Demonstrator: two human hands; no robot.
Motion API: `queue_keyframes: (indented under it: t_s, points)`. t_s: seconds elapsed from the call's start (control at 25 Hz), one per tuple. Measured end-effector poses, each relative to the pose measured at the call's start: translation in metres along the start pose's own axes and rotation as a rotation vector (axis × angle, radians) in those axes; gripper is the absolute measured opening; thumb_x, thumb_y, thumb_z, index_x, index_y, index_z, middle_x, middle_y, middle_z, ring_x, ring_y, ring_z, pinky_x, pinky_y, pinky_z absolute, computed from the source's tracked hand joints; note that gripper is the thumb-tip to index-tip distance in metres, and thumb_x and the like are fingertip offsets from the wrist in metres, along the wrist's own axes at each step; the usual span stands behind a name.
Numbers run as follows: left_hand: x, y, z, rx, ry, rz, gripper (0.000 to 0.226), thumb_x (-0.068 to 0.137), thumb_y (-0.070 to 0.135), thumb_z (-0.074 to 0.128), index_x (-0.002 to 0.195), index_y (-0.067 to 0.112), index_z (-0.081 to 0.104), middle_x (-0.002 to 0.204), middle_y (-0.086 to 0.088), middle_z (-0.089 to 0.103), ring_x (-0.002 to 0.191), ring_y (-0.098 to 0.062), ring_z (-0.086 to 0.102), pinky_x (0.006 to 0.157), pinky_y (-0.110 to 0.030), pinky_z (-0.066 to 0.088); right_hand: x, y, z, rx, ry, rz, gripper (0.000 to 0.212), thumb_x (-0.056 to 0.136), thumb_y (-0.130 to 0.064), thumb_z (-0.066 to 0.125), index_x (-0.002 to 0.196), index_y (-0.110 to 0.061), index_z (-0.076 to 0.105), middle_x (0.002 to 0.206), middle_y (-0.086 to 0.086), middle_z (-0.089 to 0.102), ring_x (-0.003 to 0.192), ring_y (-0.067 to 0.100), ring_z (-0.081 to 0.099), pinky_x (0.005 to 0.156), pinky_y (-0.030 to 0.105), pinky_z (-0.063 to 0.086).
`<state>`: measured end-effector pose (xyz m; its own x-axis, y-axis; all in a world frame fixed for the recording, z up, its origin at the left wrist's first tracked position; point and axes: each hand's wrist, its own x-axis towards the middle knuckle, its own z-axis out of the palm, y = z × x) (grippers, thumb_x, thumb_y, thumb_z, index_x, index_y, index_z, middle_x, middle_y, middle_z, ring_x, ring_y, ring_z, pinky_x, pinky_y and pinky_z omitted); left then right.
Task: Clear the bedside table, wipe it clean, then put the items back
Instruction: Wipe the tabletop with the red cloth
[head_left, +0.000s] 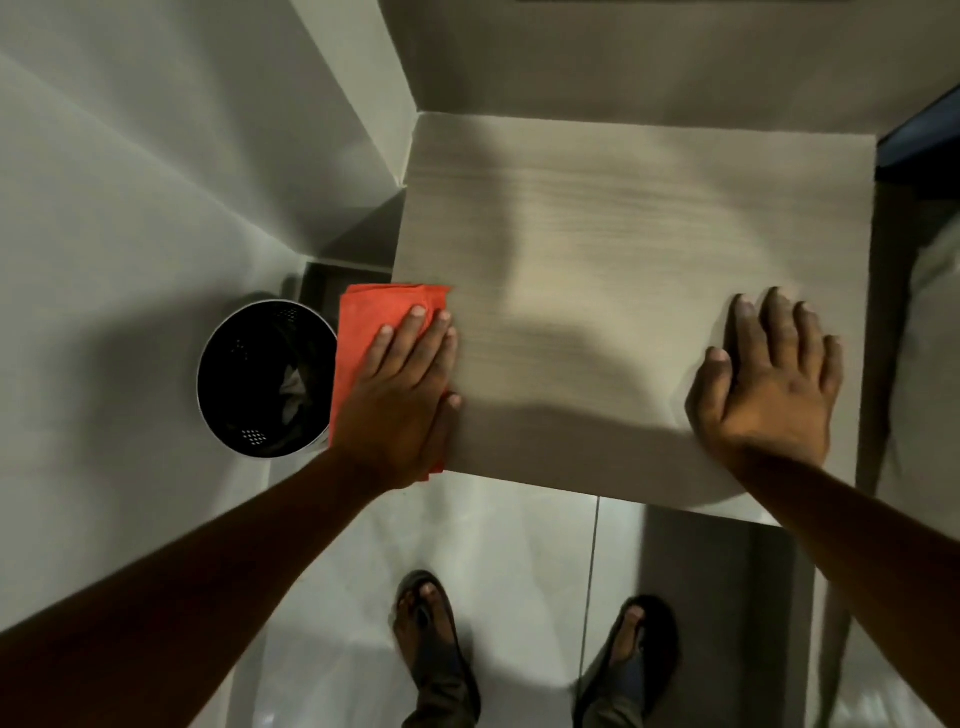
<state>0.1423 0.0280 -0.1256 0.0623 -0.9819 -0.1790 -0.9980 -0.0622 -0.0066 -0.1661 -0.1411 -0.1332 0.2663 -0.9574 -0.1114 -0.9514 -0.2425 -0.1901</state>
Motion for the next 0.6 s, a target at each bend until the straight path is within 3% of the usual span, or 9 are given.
queue_keyframes:
  t_s: [0.16,0.44,0.52,0.6]
  points:
    - [-0.002,0.004,-0.005,0.010,-0.049,-0.026,0.067,0.102,0.041,0.030,0.157,0.003,0.023,0.168,-0.016,0.018,0.158,-0.032,0.007,0.126,-0.052,0.014,-0.001,0.001,0.000,0.000,-0.029,-0.002,0.065,0.098,-0.047,0.019,0.157,-0.021,0.021,0.167,0.012,0.015,0.155,0.031,0.006,0.124,0.054,0.005]
    - [0.037,0.096,-0.013,-0.109,-0.003,0.203,0.063,0.105,0.039,0.028,0.158,0.005,0.024,0.169,-0.013,0.016,0.158,-0.030,0.003,0.126,-0.049,0.011,0.000,0.003,0.001,0.026,0.006,-0.004,0.064,0.098,-0.046,0.022,0.156,-0.020,0.023,0.166,0.013,0.018,0.154,0.032,0.009,0.124,0.055,0.005]
    - [0.033,0.086,-0.010,-0.107,0.014,0.193,0.062,0.104,0.036,0.030,0.158,0.005,0.024,0.169,-0.013,0.017,0.158,-0.030,0.005,0.126,-0.048,0.011,-0.002,0.003,0.003,0.032,0.005,-0.010,0.064,0.097,-0.046,0.023,0.156,-0.021,0.022,0.166,0.012,0.018,0.154,0.031,0.009,0.123,0.055,0.005]
    - [0.024,0.055,-0.005,-0.111,0.038,0.068,0.063,0.103,0.035,0.034,0.157,0.005,0.026,0.168,-0.014,0.021,0.158,-0.030,0.009,0.126,-0.049,0.012,-0.002,0.003,0.005,0.023,0.018,-0.011,0.064,0.097,-0.047,0.024,0.156,-0.022,0.022,0.166,0.012,0.018,0.154,0.031,0.009,0.123,0.055,0.005]
